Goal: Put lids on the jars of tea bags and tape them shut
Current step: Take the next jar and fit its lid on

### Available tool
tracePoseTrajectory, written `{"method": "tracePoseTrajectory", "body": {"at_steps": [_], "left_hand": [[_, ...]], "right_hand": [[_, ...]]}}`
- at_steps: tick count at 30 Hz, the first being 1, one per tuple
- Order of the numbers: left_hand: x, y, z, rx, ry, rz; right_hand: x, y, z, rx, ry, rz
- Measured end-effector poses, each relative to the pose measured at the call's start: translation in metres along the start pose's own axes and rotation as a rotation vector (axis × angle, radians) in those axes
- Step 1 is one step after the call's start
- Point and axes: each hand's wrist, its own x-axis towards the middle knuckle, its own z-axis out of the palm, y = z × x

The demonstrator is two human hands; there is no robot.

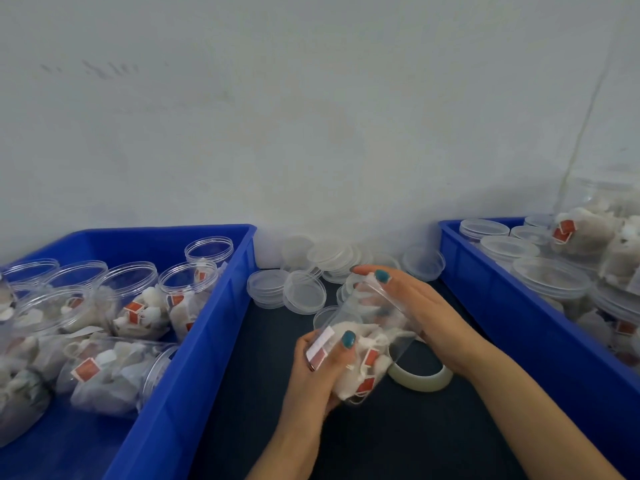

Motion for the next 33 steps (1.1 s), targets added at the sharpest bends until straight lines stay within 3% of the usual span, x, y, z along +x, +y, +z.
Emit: {"method": "tracePoseTrajectory", "body": {"at_steps": [4,8,15,18,22,26,30,33], "left_hand": [[-0.003,0.003,0.008,0.147,0.055,0.093],[-0.007,0.006,0.006,0.217,-0.008,0.192],[-0.002,0.009,-0.012,0.351,-0.095,0.182],[-0.003,0.002,-0.011,0.485,-0.150,0.170],[-0.003,-0.010,-0.002,0.496,-0.113,0.167],[0.005,-0.011,-0.012,0.502,-0.011,0.231],[0.006,-0.014,-0.014,0.456,0.010,0.251],[0.005,-0.018,-0.012,0.471,0.005,0.264]], "right_hand": [[0.003,0.000,0.002,0.059,0.091,-0.045],[0.001,-0.004,-0.001,0.065,0.092,-0.066],[0.001,-0.014,0.009,-0.082,0.135,-0.130],[-0.004,-0.018,0.009,-0.225,0.065,-0.139],[-0.009,-0.014,0.029,-0.678,0.036,-0.189],[-0.007,-0.010,0.040,-0.612,-0.010,-0.246],[-0.004,-0.003,0.022,-0.443,0.044,-0.162],[-0.004,0.016,0.002,-0.576,0.175,-0.005]]}}
